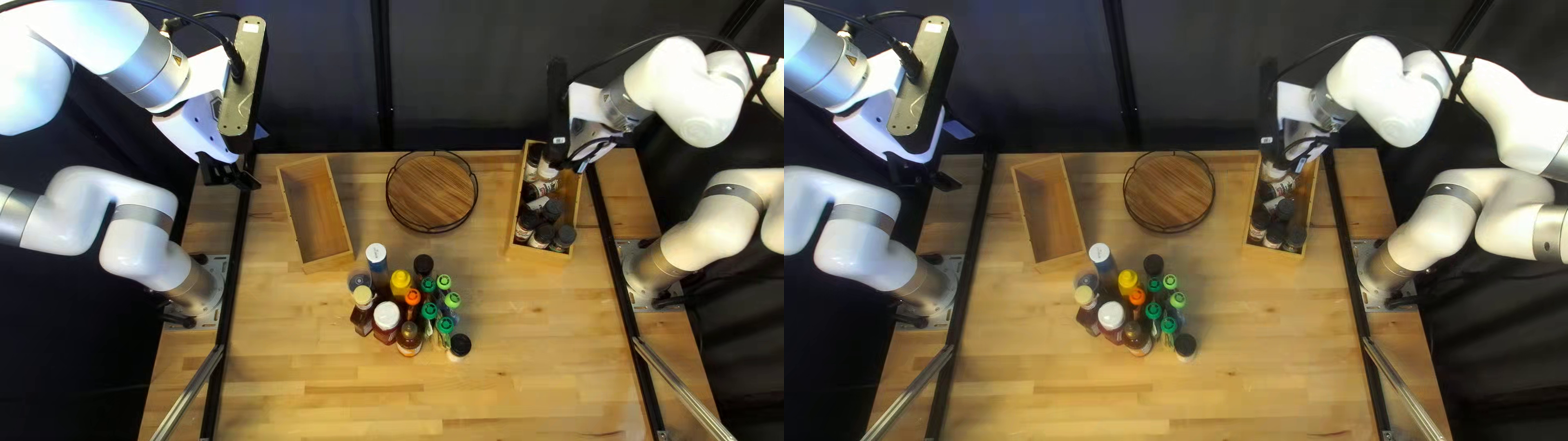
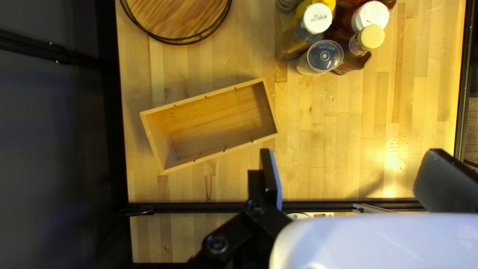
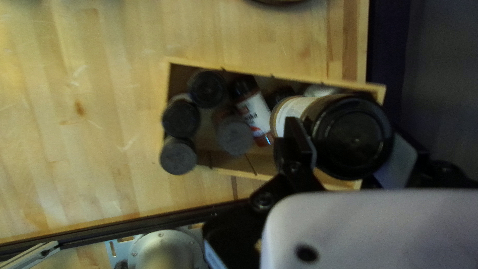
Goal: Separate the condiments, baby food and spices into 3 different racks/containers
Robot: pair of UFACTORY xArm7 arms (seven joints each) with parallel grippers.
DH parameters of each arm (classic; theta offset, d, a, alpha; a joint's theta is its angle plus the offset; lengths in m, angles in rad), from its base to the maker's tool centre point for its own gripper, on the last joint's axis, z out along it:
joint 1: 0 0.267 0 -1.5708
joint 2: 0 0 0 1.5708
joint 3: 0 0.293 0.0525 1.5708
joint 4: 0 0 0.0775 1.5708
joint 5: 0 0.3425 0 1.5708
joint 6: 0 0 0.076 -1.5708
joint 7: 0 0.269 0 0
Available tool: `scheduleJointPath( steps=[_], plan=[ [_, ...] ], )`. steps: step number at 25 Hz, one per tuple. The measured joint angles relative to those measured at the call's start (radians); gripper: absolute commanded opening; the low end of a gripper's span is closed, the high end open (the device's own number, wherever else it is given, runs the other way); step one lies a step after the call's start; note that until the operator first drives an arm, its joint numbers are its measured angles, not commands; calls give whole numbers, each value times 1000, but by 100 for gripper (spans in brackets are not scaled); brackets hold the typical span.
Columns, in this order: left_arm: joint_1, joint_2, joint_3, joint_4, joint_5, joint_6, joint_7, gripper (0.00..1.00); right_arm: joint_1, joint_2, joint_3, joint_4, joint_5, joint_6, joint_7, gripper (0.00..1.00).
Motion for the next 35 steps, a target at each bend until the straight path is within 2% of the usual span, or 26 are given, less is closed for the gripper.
scheduleJointPath(
  steps=[2, 3, 4, 8, 9, 10, 14, 32, 33, 34, 35],
  plan=[
    [0, 0, 0, 0, 0, 0, 0, 100, -11, 4, 6, -5, 8, 1, -12, 0],
    [0, 0, 0, 0, 0, 0, 0, 100, -37, 8, 28, -7, 33, 4, -36, 0],
    [0, 0, 0, 0, 0, 0, 0, 100, -86, 13, 62, -10, 71, 8, -72, 0],
    [0, 0, 0, 0, 0, 0, 0, 100, -401, 17, 210, -28, 247, 5, -228, 0],
    [0, 0, 0, 0, 0, 0, 0, 100, -448, 4, 213, -36, 258, -12, -236, 0],
    [0, 0, 0, 0, 0, 0, 0, 100, -469, -12, 203, -45, 258, -33, -238, 0],
    [0, 0, 0, 0, 0, 0, 0, 100, -465, -70, 202, -81, 258, -94, -261, 0],
    [0, 0, 0, 0, 0, 0, 0, 100, -465, -150, 248, -145, 272, -225, -237, 1],
    [0, 0, 0, 0, 0, 0, 0, 100, -465, -154, 251, -149, 272, -232, -234, 55],
    [0, 0, 0, 0, 0, 0, 0, 100, -466, -158, 254, -152, 273, -237, -232, 85],
    [0, 0, 0, 0, 0, 0, 0, 100, -465, -161, 257, -154, 274, -241, -229, 100]
  ],
)
